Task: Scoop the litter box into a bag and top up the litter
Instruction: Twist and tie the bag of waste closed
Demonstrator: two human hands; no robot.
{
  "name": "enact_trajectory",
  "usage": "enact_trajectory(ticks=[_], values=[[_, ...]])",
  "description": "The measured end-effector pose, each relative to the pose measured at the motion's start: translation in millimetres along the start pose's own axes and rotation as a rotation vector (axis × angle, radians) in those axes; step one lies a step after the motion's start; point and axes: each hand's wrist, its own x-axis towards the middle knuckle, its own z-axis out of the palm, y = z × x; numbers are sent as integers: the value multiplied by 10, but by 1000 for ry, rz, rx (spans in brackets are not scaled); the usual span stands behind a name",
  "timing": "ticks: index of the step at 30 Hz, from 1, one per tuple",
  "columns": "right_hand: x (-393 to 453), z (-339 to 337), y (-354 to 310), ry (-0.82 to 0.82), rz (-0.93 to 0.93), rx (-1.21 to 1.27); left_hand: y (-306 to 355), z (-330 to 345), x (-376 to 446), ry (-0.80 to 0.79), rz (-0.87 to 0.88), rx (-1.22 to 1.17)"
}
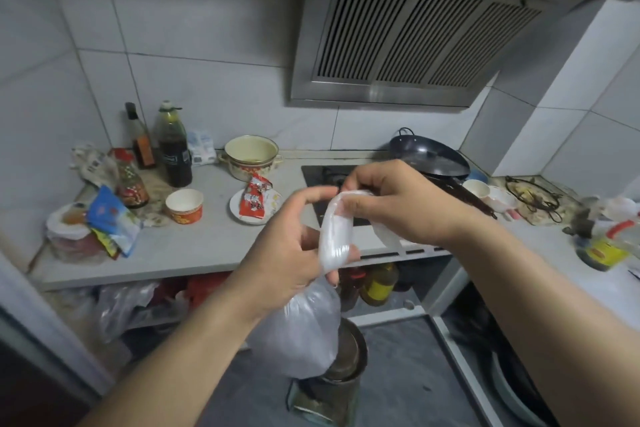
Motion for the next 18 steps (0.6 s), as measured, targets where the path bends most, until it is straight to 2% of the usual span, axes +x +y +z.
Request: enact_trajectory(ticks=[3,6,10,14,18], values=[[85,-33,52,-51,-12,114,76,41,-11,95,177,-59],[162,-145,41,-154,-29,173,138,-5,20,39,281,69],[214,-324,43,-276,-3,258,172,-96,93,-10,284,170],[229,-429,80,-372,-7,290,154,-103,145,108,250,207],[275,-349,98,-347,-12,292,141,-88,211,231,254,264]])
